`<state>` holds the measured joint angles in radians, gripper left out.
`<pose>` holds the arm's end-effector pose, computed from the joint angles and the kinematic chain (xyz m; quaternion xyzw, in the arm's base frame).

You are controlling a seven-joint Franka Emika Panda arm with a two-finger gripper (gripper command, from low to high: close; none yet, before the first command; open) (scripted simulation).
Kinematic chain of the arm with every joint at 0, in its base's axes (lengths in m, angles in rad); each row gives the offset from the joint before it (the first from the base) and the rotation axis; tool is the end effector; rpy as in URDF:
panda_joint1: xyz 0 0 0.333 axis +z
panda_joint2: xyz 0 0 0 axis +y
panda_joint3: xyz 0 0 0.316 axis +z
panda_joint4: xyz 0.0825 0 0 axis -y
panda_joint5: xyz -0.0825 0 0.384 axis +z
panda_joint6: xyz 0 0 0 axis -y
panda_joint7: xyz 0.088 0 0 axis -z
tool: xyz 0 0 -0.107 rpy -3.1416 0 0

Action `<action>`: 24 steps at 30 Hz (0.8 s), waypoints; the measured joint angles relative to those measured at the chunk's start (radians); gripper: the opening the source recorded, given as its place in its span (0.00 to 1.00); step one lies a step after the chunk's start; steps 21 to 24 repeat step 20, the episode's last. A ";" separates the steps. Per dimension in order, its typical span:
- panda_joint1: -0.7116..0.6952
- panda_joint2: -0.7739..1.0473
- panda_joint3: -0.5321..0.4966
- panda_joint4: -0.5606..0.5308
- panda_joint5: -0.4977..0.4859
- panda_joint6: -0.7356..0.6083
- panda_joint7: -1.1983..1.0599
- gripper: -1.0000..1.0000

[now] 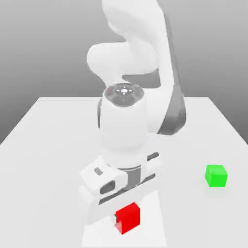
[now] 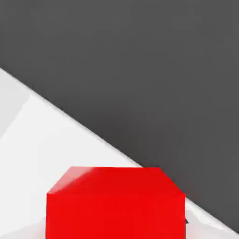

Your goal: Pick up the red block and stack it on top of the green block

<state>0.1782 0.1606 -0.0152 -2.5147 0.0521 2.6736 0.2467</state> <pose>0.4602 0.0739 0.2187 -0.9978 0.0650 0.0029 0.0101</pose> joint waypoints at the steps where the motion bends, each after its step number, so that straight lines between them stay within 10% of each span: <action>1: 0.030 -0.023 0.026 -0.021 0.001 -0.002 0.039 0.00; 9: 0.405 -0.222 0.223 -0.204 0.009 -0.013 0.395 0.00; 16: 0.442 -0.082 0.237 -0.239 -0.113 0.155 0.566 0.00; 17: 0.447 -0.052 0.227 -0.238 -0.137 0.184 0.584 1.00; 24: 0.447 -0.052 0.227 -0.238 -0.137 0.184 0.584 1.00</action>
